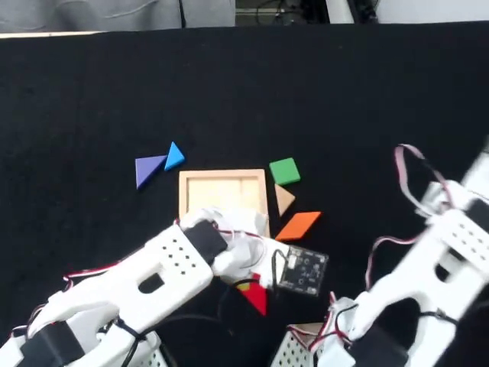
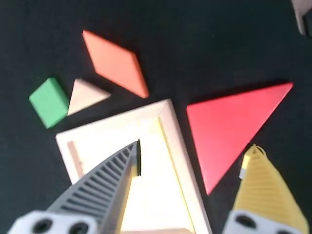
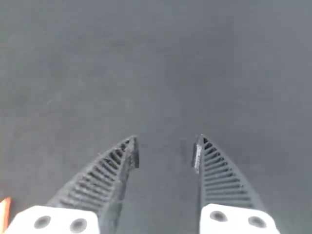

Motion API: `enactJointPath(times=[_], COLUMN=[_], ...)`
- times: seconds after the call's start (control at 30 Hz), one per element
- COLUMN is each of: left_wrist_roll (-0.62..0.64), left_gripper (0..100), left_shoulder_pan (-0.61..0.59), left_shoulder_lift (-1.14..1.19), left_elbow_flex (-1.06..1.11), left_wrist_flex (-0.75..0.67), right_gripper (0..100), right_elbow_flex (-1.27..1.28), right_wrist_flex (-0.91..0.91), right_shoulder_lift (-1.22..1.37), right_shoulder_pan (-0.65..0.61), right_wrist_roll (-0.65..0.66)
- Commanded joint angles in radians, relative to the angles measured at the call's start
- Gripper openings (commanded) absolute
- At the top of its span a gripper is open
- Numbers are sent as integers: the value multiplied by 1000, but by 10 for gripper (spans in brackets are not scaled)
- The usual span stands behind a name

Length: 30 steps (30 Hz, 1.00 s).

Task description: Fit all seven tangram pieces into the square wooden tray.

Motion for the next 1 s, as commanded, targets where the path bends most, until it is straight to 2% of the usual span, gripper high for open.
enactJointPath(times=[0.0,0.17,0.37,0.47,0.7,0.97], left_wrist_roll=[5,6,2,0,-43,-44], left_gripper=[333,333,333,333,333,333], left_shoulder_pan=[42,53,53,54,88,88], left_shoulder_lift=[6,114,224,250,252,262], left_elbow_flex=[74,107,58,51,51,2], left_wrist_flex=[-141,-209,-216,-216,-216,-219], right_gripper=[194,194,194,194,194,194], right_elbow_flex=[-91,-119,-170,-170,-194,-252], right_wrist_flex=[6,-5,-23,-21,-40,-37], right_shoulder_lift=[-47,-39,-38,-13,222,343], right_shoulder_pan=[110,186,281,273,155,144], right_wrist_roll=[-40,-40,-49,-49,8,23])
